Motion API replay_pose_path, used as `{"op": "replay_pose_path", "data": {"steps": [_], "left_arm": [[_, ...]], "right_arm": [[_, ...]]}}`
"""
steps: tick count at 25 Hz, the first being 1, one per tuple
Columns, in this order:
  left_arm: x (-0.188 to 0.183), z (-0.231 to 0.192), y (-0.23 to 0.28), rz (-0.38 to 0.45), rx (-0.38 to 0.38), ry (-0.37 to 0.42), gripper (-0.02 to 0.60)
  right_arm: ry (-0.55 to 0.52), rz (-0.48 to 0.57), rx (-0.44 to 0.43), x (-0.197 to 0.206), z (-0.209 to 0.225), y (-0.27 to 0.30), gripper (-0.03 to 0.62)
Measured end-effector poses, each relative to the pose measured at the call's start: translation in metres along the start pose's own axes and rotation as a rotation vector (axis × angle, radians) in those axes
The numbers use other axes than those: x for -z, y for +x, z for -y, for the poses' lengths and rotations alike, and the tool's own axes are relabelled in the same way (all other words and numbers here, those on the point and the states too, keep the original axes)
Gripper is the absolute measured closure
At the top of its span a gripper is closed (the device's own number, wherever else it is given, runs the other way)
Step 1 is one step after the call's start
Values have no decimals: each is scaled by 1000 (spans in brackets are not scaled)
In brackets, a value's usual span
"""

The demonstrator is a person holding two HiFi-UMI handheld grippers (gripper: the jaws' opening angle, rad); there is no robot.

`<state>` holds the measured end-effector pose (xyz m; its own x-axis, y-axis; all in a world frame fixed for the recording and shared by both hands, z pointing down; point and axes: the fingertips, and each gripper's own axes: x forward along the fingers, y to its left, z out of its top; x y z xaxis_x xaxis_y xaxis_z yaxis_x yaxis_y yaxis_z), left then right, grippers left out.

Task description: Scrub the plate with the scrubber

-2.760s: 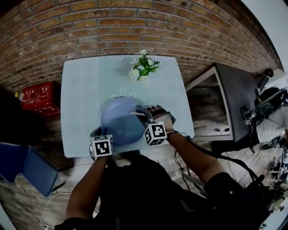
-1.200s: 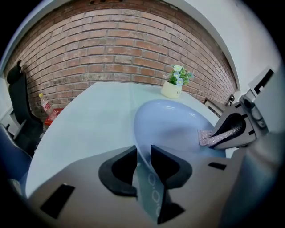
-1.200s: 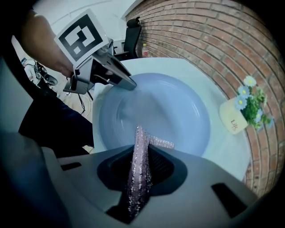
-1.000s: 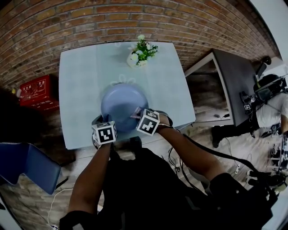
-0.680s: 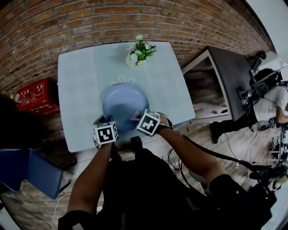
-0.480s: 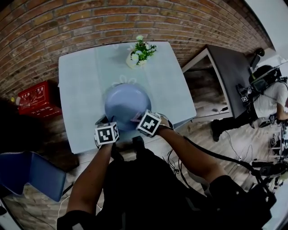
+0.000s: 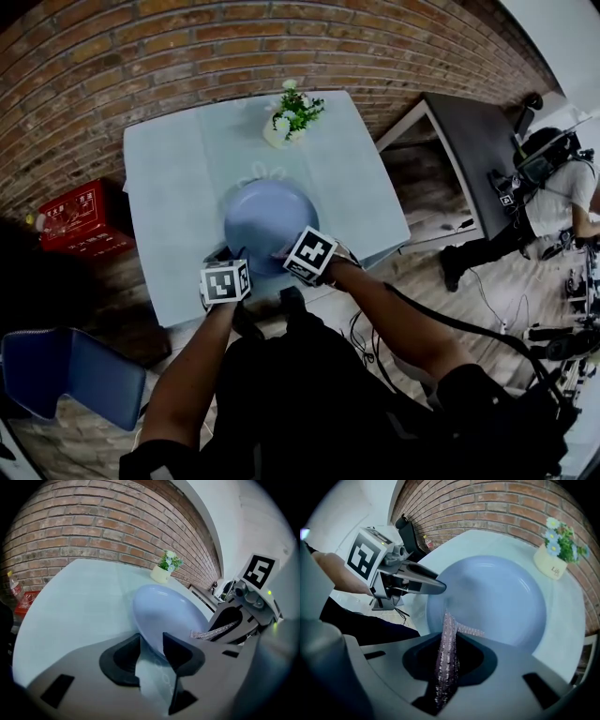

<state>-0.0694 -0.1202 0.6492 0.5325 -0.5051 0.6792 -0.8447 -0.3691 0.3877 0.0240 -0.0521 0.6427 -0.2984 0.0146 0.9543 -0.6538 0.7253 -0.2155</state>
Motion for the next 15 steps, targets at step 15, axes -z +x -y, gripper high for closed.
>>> {"op": "replay_pose_path", "data": {"steps": [15], "left_arm": [[-12, -9, -11, 55, 23, -4, 408]], "right_arm": [[202, 214, -135, -38, -8, -15, 522]]}}
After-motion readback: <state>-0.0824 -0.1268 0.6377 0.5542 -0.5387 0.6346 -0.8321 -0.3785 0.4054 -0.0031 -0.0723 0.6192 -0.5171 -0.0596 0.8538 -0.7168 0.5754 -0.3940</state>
